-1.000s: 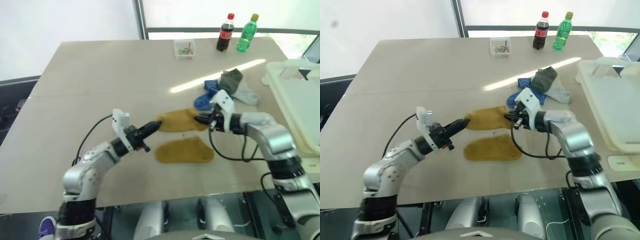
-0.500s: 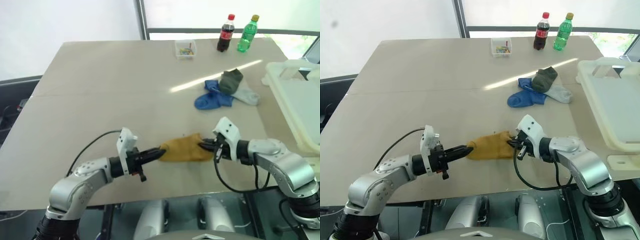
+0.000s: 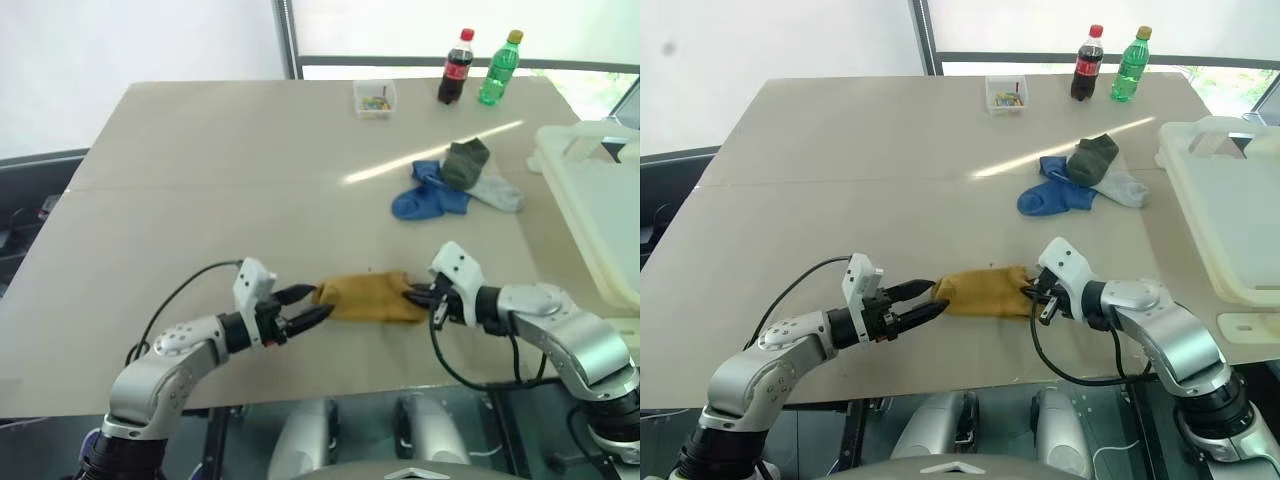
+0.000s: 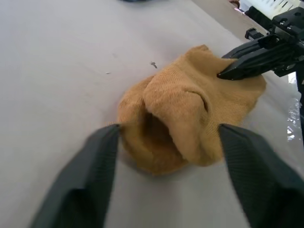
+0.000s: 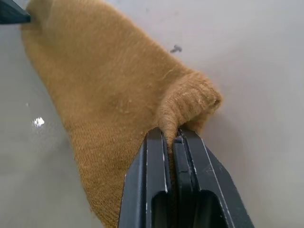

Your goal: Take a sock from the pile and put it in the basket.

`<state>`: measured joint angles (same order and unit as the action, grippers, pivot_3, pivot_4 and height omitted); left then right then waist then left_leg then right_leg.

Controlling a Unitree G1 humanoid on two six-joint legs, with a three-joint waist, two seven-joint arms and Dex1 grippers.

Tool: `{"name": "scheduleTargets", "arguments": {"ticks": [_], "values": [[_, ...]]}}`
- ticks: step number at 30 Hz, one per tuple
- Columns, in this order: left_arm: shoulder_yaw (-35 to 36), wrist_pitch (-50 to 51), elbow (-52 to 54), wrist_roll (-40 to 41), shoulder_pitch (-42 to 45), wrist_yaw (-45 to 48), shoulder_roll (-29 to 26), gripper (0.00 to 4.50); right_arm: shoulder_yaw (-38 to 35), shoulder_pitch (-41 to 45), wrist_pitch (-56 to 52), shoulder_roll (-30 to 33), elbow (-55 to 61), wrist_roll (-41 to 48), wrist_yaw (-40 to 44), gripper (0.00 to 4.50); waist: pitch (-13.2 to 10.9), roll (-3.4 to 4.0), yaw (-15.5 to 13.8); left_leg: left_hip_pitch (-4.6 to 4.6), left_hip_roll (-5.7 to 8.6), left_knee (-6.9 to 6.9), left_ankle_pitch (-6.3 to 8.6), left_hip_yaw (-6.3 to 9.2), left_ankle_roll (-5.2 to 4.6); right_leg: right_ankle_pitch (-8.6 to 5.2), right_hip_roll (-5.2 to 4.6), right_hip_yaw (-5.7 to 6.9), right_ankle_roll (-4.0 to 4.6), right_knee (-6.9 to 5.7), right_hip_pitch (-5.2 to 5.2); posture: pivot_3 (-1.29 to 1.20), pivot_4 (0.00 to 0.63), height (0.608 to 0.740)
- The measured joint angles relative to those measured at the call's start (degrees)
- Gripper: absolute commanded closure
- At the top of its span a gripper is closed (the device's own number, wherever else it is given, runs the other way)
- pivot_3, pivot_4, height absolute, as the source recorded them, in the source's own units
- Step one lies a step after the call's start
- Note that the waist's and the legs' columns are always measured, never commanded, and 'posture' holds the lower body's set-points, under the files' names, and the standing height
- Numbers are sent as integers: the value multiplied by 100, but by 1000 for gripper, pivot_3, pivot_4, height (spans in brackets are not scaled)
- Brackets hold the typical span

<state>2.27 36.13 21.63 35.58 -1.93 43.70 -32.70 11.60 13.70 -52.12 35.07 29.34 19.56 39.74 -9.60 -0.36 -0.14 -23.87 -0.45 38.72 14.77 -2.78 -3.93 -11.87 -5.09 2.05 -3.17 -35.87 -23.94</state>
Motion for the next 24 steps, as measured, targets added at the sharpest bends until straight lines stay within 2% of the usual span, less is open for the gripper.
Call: {"name": "scheduleTargets", "arguments": {"ticks": [3,6,12,15,20,22,24], "values": [[102,-38,-54,7,-32,125,-92,0,-25,11,205,-7,-114,-26,-12,3533,0,0,1,0,-1,0,0,1,0,0,3,0,0,0,0,0,150,732],[269,-77,-104,93,-51,345,-186,0,-35,6,416,49,-125,-121,-39,1983,0,0,-8,0,-1,0,0,0,0,0,2,1,-1,0,0,0,150,732],[383,11,-25,466,-38,553,-194,0,-162,-158,562,187,2,-95,-6,1983,0,0,-56,0,-1,0,0,0,1,-1,2,1,-1,0,0,0,150,732],[392,252,145,788,-58,675,-296,0,-611,-245,636,284,318,133,68,1983,-1,-1,-58,-1,-1,0,0,1,0,-1,3,1,-1,0,0,0,150,732],[390,514,154,965,-41,673,-340,0,-809,-394,850,434,528,407,420,3495,-1,-1,-59,0,-1,0,0,1,0,-1,5,1,-2,0,1,0,150,732],[376,665,145,977,55,611,-339,0,-748,-395,963,468,533,439,561,4405,-1,-1,-59,1,-1,1,0,1,-1,-1,7,1,-2,0,2,0,150,732],[318,835,128,1013,233,541,-315,0,-550,-390,1152,455,518,387,647,4458,0,-2,-59,1,-1,2,0,1,-1,-1,8,0,-3,0,3,0,150,732]]}}
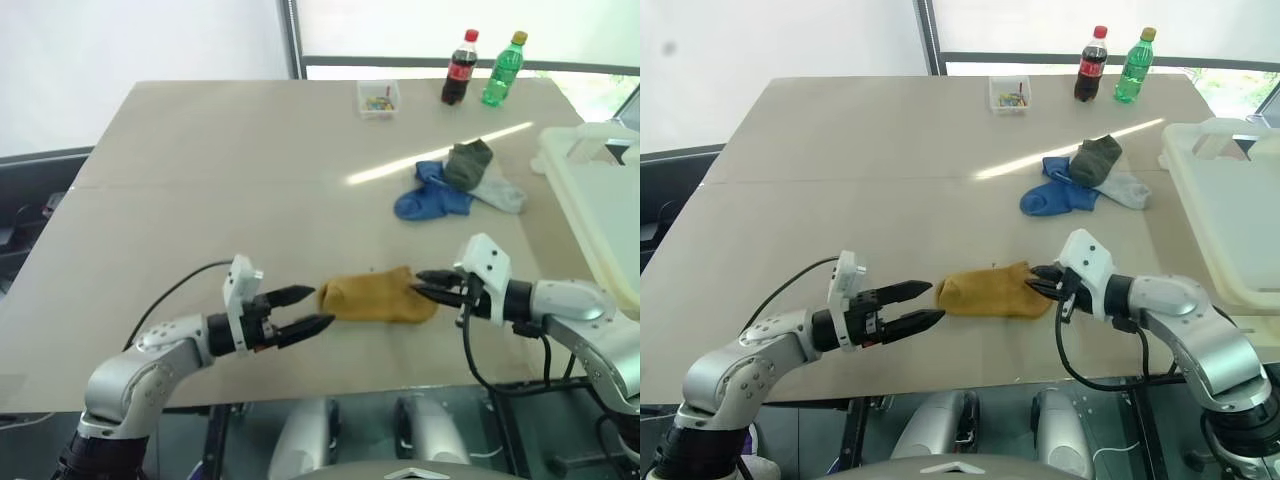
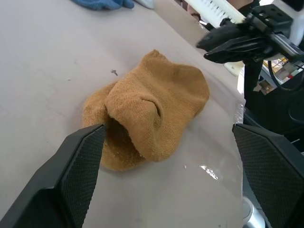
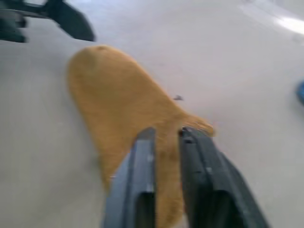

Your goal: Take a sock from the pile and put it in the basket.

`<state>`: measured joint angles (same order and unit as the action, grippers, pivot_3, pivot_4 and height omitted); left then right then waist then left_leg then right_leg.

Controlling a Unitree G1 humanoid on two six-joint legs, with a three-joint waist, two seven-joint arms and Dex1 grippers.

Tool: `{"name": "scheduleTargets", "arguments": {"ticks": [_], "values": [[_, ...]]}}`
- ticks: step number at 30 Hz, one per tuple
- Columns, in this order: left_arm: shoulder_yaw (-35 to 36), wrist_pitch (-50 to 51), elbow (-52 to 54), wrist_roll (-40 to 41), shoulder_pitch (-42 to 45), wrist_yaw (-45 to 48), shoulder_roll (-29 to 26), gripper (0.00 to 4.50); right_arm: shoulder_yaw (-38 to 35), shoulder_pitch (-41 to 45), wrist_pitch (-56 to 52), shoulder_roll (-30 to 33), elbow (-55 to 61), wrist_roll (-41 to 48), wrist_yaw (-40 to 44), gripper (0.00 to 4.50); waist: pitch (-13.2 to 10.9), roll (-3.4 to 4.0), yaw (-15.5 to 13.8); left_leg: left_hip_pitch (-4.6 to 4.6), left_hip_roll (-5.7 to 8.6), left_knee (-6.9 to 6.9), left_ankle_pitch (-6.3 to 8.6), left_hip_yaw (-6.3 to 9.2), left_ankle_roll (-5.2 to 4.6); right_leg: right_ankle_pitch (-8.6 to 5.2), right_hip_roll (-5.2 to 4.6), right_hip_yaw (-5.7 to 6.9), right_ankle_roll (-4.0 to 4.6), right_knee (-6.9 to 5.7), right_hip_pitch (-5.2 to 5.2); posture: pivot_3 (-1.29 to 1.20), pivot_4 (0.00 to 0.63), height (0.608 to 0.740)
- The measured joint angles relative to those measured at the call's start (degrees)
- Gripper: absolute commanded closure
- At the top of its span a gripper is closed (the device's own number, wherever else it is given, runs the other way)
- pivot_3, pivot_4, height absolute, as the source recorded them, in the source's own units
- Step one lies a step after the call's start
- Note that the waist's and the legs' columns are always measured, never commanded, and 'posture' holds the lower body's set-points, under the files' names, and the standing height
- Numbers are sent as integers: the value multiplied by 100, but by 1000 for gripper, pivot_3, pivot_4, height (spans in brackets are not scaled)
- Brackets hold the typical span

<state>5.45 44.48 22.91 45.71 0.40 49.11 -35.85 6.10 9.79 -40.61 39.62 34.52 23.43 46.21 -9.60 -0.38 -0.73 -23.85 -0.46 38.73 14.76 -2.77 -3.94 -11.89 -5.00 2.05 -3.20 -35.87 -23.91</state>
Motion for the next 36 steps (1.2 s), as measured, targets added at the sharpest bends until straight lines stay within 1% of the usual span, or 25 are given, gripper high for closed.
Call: {"name": "scheduleTargets", "arguments": {"ticks": [3,5,6,10,12,14,15,18,20,24,26,27,29,33,36], "values": [[-181,276,-120,74,235,-74,76,0,417,90,276,-251,-313,-185,4,4458,1,-2,3,2,1,2,-1,-1,1,0,3,-2,-1,-1,3,0,150,732],[-356,364,-211,66,347,-52,82,0,699,182,497,-385,-714,-418,-18,4458,1,-2,9,2,2,2,-2,-3,3,0,4,-3,0,-1,4,0,150,732],[-427,405,-266,64,403,-35,120,0,868,284,650,-510,-1094,-598,-44,4458,1,-2,11,2,2,2,-4,-3,6,0,5,-3,0,-1,4,0,150,732],[-415,498,-339,174,412,4,159,0,1167,408,1115,-676,-1716,-975,-37,4458,1,-2,7,2,1,2,-13,-2,21,0,8,-4,0,-2,3,0,150,732],[-203,516,-337,498,424,62,301,0,1288,530,1356,-719,-1883,-1153,-8,4458,4,-7,21,8,-3,3,-13,-1,21,0,8,-4,0,-2,9,0,150,732],[-44,516,-332,669,454,68,331,0,1309,536,1402,-742,-1915,-1194,-11,4458,7,-10,21,14,-5,3,-12,0,20,0,8,-2,0,-3,12,0,150,732],[325,687,-314,1211,459,70,331,0,1311,542,1440,-772,-1946,-1208,-10,4458,9,-12,33,15,-8,3,-12,0,20,1,9,-3,0,-5,12,0,150,732],[520,841,-200,1554,394,129,160,0,1311,541,1463,-790,-1957,-1239,5,4458,9,-12,45,15,-8,4,-13,-1,21,1,8,-3,0,-5,13,0,150,732],[496,909,-126,1626,380,186,105,0,1309,542,1471,-792,-1960,-1272,13,4458,9,-13,42,15,-6,5,-13,-1,22,1,8,-3,1,-5,14,0,150,732],[226,955,-99,1595,404,165,122,0,1306,543,1466,-811,-1960,-1296,15,4458,10,-14,43,15,-6,7,-13,-1,22,1,9,-4,1,-5,15,0,150,732],[-58,971,-151,1330,501,43,123,0,1304,548,1455,-815,-1958,-1305,16,4458,10,-13,38,16,-5,7,-13,-1,22,1,10,-4,1,-6,15,0,150,732],[-292,966,-245,1074,595,-76,139,0,1303,553,1447,-817,-1956,-1314,16,4458,10,-13,33,16,-4,7,-13,-1,21,1,11,-4,1,-7,16,0,150,732],[-545,983,-444,780,662,-304,246,0,1304,553,1443,-825,-1951,-1315,20,4458,10,-13,41,16,-4,7,-13,-3,20,1,12,-7,1,-7,15,0,150,732],[-603,842,-583,539,667,-455,386,0,1300,552,1431,-824,-1939,-1315,50,4458,10,-13,39,16,-6,7,-12,0,20,1,11,-5,1,-7,15,0,150,732],[-372,540,-531,631,572,-287,514,0,1198,503,1449,-898,-1927,-1216,53,4458,10,-13,38,13,-7,7,-13,-1,21,1,8,-6,2,-6,12,0,150,732]]}}
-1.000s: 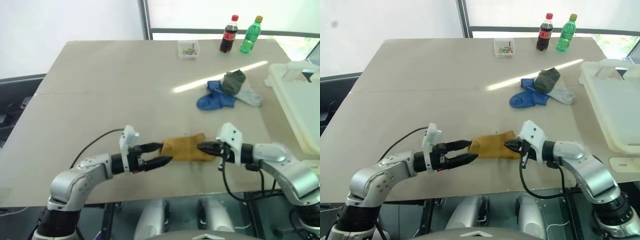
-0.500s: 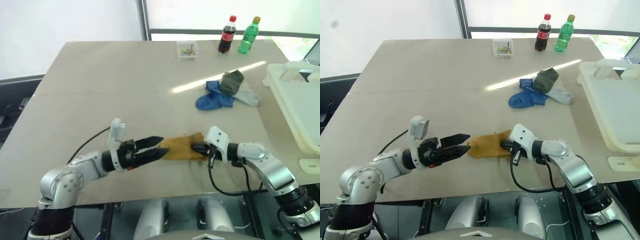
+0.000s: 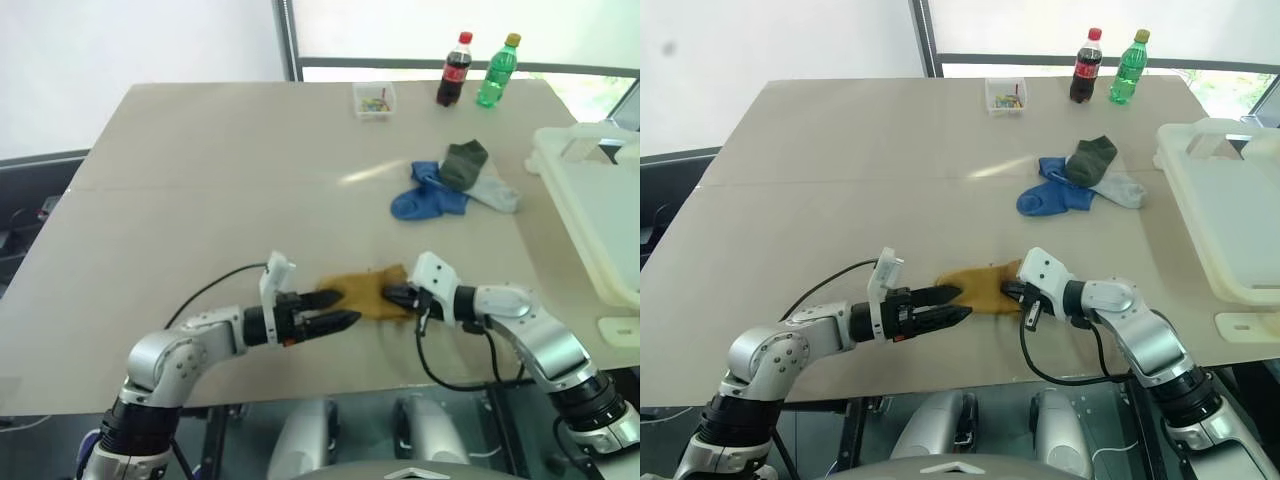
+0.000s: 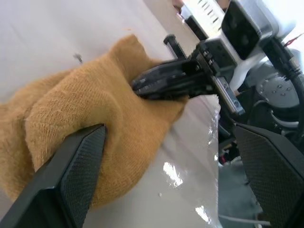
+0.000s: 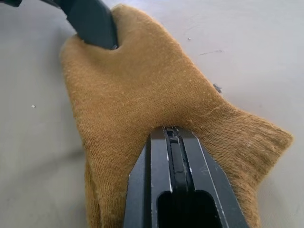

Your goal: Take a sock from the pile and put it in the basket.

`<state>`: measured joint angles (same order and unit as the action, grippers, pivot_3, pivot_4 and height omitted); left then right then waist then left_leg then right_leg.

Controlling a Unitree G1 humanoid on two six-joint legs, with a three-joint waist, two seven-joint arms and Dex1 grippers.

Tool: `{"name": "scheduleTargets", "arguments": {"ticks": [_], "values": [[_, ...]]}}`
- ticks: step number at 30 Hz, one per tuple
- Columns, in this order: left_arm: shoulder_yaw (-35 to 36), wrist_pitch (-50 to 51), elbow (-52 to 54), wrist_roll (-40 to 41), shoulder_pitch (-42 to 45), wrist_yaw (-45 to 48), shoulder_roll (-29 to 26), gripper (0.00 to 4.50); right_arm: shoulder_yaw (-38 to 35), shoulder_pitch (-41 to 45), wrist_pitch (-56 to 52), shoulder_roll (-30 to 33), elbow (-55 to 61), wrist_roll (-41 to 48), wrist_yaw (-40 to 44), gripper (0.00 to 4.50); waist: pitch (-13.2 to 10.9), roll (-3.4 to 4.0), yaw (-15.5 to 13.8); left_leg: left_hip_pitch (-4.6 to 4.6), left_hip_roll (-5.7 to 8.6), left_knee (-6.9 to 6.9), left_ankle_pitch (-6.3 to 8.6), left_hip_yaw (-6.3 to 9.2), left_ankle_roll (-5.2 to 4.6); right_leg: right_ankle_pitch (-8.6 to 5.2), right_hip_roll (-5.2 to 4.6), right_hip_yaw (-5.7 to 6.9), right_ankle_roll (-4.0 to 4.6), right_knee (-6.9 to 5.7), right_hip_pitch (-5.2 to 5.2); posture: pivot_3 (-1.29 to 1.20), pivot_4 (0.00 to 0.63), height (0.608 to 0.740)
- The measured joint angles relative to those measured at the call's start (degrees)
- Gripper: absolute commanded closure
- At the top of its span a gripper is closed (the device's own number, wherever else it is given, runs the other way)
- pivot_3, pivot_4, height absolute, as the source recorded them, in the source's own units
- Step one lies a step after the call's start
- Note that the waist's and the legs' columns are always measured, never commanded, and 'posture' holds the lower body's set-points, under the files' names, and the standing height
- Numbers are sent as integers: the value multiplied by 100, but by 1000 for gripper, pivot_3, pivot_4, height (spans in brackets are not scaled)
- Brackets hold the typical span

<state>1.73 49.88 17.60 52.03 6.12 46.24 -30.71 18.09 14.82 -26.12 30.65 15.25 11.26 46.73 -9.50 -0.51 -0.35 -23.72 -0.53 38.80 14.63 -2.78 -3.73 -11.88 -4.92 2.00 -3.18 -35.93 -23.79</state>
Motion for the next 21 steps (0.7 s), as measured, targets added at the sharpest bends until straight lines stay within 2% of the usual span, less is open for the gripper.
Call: {"name": "scheduleTargets", "arguments": {"ticks": [5,10,14,21], "values": [[579,57,246,590,-75,117,-143,0,-366,-154,7,-99,529,411,25,4458,-2,1,-18,-4,0,0,-1,3,4,0,-3,2,0,0,-3,0,150,732],[859,172,247,778,-194,35,-262,0,-471,-377,9,219,711,433,65,4458,-2,-1,-53,-7,5,0,0,3,0,0,-7,5,0,5,-1,0,150,732],[717,-141,76,122,-230,-65,-356,0,-316,-423,39,322,366,47,10,4458,-2,0,-35,-4,6,0,1,-1,0,-1,-2,3,0,4,-2,0,150,732],[638,-419,-154,-289,-338,96,-357,0,-272,-143,186,-216,-227,27,-67,4458,-2,0,-35,-5,1,0,0,0,1,0,1,3,0,3,-2,0,150,732]]}}
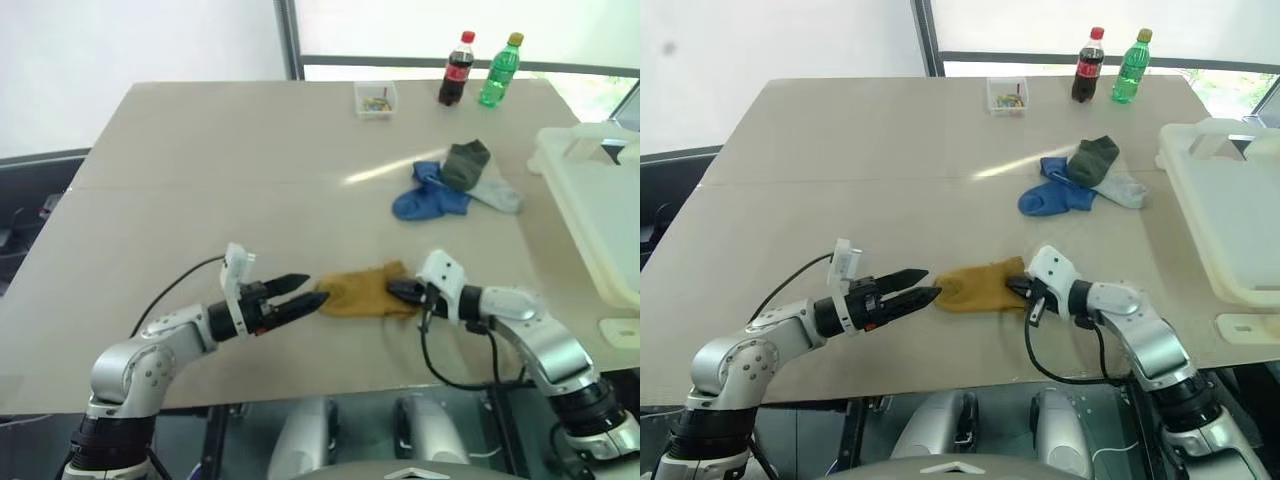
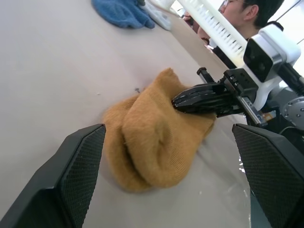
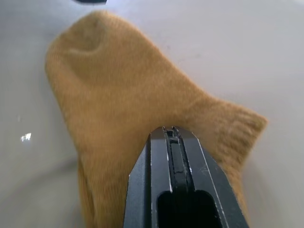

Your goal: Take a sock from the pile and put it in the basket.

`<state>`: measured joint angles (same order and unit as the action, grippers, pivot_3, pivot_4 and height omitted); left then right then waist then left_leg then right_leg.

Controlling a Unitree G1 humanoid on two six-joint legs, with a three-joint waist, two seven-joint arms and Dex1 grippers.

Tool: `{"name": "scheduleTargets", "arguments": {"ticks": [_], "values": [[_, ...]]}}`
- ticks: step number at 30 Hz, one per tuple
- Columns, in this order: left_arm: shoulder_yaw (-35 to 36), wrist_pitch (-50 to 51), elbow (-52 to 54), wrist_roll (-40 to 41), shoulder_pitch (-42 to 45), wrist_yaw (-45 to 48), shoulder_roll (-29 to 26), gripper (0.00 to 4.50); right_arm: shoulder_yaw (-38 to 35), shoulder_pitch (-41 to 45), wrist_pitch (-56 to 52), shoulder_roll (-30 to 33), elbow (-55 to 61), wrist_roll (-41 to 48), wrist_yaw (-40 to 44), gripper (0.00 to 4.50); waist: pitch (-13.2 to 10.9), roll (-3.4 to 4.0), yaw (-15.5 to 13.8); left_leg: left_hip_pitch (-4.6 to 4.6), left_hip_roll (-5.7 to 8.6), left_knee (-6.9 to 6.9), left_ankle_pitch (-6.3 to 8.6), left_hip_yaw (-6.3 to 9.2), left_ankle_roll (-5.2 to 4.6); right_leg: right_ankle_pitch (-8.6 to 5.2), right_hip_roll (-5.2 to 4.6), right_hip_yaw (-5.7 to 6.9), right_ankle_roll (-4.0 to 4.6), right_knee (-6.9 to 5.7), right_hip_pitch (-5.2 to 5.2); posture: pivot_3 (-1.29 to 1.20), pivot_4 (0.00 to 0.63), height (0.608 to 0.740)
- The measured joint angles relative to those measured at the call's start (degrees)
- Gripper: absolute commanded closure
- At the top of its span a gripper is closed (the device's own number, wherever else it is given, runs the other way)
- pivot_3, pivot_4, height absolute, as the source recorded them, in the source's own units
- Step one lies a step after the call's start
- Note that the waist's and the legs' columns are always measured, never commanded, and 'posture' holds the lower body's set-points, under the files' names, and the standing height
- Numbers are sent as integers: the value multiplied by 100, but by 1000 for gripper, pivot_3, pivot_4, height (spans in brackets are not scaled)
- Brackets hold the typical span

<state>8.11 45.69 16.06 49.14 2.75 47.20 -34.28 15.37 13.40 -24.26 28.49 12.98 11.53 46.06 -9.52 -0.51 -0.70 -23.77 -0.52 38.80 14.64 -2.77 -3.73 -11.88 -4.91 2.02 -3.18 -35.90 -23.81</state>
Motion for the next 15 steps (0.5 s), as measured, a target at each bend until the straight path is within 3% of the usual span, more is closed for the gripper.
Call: {"name": "scheduleTargets", "arguments": {"ticks": [9,15], "values": [[-253,570,-9,-159,50,83,-557,0,216,27,544,278,-243,-284,252,4458,25,-6,-10,9,3,0,2,5,-3,-1,-5,4,-1,2,5,0,150,732],[-385,1481,67,167,445,-53,-625,0,222,-5,557,277,-207,-326,238,4458,47,-12,-25,10,5,0,1,8,-2,-1,-8,6,-1,2,11,0,150,732]]}}
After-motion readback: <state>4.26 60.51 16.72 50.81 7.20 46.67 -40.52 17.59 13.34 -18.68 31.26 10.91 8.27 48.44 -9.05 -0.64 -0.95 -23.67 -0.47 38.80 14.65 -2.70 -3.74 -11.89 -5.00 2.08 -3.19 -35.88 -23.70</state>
